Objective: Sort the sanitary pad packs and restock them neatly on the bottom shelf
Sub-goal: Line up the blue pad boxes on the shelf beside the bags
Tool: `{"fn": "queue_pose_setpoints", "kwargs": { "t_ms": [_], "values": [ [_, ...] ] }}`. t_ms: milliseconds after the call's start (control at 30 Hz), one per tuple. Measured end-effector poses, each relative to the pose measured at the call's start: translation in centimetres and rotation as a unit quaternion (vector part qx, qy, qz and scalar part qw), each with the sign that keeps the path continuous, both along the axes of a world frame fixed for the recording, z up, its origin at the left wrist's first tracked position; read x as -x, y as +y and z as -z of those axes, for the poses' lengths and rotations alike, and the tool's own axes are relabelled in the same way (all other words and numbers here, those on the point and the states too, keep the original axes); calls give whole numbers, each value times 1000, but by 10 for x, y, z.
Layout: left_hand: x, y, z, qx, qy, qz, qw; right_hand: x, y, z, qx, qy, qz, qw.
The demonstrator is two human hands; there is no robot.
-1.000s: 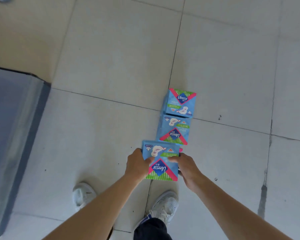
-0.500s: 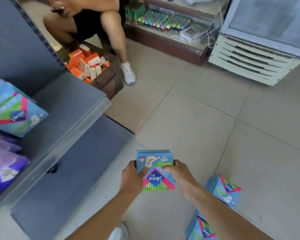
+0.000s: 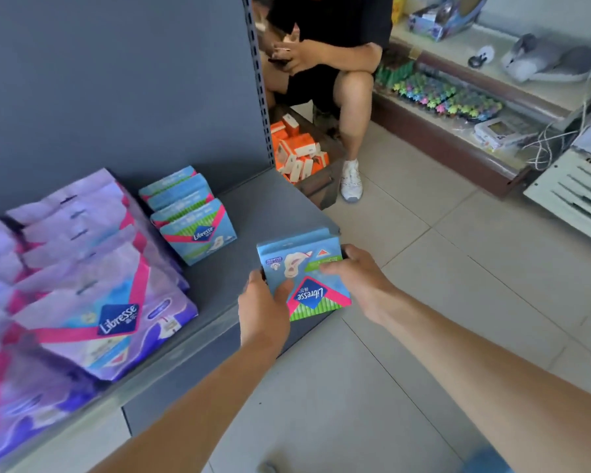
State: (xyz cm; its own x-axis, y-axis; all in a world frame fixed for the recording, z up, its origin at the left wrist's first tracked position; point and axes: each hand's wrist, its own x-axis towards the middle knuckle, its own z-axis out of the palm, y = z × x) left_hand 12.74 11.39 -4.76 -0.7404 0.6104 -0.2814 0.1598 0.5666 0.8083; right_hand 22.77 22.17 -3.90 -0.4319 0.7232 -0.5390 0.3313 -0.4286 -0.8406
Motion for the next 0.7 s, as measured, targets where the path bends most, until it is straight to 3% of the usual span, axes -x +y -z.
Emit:
{"fn": "queue_pose_setpoints", "kwargs": {
  "t_ms": [333, 700],
  "values": [
    [98, -17, 29, -48, 108, -85, 989, 136, 2, 9, -64, -1, -101, 993],
    [132, -18, 70, -8, 129, -104, 986, 184, -16, 53, -95, 5, -120, 988]
  ]
}}
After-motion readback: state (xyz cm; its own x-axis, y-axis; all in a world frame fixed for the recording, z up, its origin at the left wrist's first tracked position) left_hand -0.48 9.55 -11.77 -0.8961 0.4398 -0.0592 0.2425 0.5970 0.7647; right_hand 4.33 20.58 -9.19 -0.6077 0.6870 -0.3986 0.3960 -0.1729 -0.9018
